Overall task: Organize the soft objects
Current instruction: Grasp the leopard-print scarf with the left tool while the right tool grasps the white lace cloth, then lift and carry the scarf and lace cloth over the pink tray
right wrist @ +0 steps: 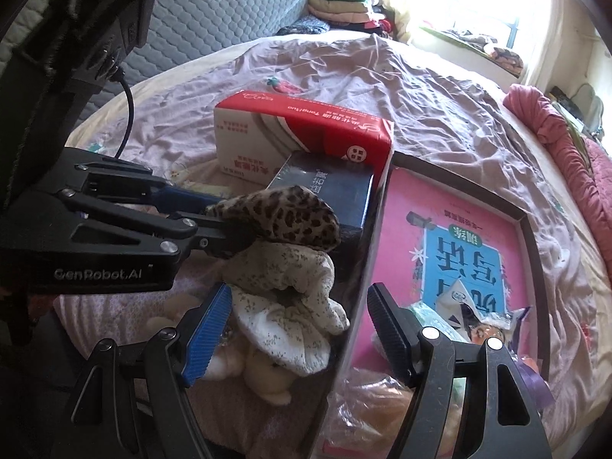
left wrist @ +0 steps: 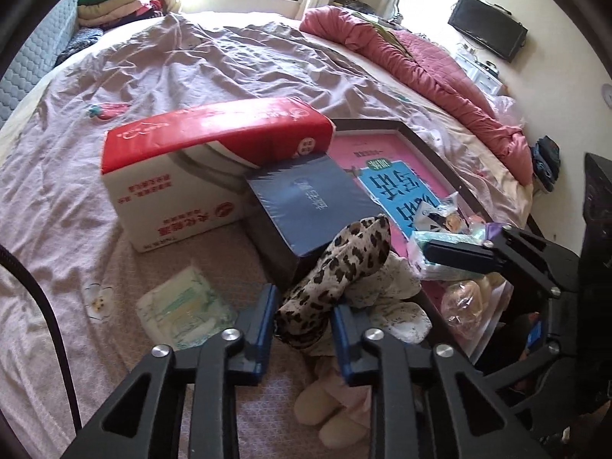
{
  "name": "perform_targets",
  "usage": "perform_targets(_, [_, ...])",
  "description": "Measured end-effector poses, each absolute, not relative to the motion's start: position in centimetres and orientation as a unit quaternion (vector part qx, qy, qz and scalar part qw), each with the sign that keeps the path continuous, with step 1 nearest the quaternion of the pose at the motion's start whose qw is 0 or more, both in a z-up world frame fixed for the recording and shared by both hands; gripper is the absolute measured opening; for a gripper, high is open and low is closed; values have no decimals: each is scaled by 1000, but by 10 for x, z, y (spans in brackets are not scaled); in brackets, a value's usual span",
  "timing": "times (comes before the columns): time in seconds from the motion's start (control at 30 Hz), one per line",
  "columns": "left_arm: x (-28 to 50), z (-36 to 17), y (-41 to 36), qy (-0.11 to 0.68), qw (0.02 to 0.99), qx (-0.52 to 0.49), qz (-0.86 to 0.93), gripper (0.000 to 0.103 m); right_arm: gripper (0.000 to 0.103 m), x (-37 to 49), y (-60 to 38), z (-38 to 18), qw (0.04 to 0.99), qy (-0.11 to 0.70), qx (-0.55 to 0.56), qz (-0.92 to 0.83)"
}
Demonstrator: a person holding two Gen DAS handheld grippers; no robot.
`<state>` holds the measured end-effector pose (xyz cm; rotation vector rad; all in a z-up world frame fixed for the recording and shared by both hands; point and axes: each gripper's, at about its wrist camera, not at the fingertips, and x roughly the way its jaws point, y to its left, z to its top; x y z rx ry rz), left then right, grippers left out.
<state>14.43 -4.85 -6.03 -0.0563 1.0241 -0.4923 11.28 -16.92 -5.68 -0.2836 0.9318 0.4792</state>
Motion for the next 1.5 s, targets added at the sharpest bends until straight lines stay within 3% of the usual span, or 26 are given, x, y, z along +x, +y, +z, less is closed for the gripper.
perform_targets(0.13, [142,-59,-48,480,842,-32,-243,10,75,120,-166,-62,853,445,-131,238])
perform_targets(0.23, [141,-55,-44,470,847,-38,-245,9,74,125,-166,-65,852,448,-121,241])
perform_targets(0.4, [141,-49,-35,463,849,-56,-249,8,38,134,-166,-73,846,464,-95,245])
perform_targets(0.6, [138,-45,-32,461,851,-59,-246,8,19,134,-167,-77,845,467,-82,248])
perform_targets(1.5, [103,23,-58,384,891,-52,-237,8,15,98,-228,19,908,351,-1,229])
